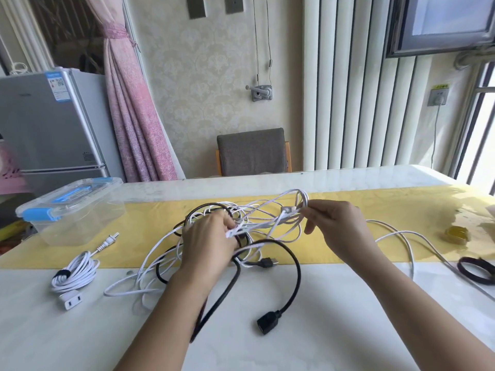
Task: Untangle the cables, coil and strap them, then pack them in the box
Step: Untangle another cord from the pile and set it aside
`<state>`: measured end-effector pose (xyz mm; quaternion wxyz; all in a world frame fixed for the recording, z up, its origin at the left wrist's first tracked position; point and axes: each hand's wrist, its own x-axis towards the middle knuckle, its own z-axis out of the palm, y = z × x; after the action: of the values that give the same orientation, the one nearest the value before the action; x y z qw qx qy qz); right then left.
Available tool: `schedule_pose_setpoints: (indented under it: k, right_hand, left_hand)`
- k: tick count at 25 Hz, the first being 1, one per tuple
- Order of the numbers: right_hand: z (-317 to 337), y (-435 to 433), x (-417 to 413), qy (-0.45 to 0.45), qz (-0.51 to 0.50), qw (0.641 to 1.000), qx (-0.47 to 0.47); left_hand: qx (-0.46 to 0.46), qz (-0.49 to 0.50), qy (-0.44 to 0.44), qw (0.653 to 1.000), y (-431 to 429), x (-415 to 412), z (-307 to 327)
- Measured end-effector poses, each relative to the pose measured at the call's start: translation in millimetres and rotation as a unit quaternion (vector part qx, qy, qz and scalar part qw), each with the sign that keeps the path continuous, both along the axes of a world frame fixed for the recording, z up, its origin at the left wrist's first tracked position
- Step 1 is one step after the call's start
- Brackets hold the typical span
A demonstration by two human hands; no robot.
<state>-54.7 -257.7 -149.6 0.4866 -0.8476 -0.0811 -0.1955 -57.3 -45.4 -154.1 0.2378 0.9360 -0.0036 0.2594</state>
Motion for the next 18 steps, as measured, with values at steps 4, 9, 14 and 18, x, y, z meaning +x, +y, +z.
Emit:
schedule_pose_setpoints:
  k: [4, 9, 14, 18]
  right_hand:
    - [8.3, -5.8, 0.7, -0.024, 0.002, 0.998, 0.05]
    - [3.0, -11.7, 3.3, -0.014, -0.012, 0.998, 0.065]
    - [-6.6, -28.1, 14.7, 0.171, 0.041, 0.984, 0.04]
    - [-7.4, -35.7, 15.1, 0.273, 0.093, 0.957, 0.036]
  left_hand:
    - [0.01, 0.012, -0.253, 0.967, 12.9, 19.8, 6.5]
    - [-0.11, -0.035, -0.109, 0.987, 14.0, 23.8, -7.4]
    - [-0.196, -0.194, 0.007, 0.961, 21.3, 25.2, -16.2]
    - [-0.181, -0.29, 0.121, 0.932, 16.0, 24.9, -20.1]
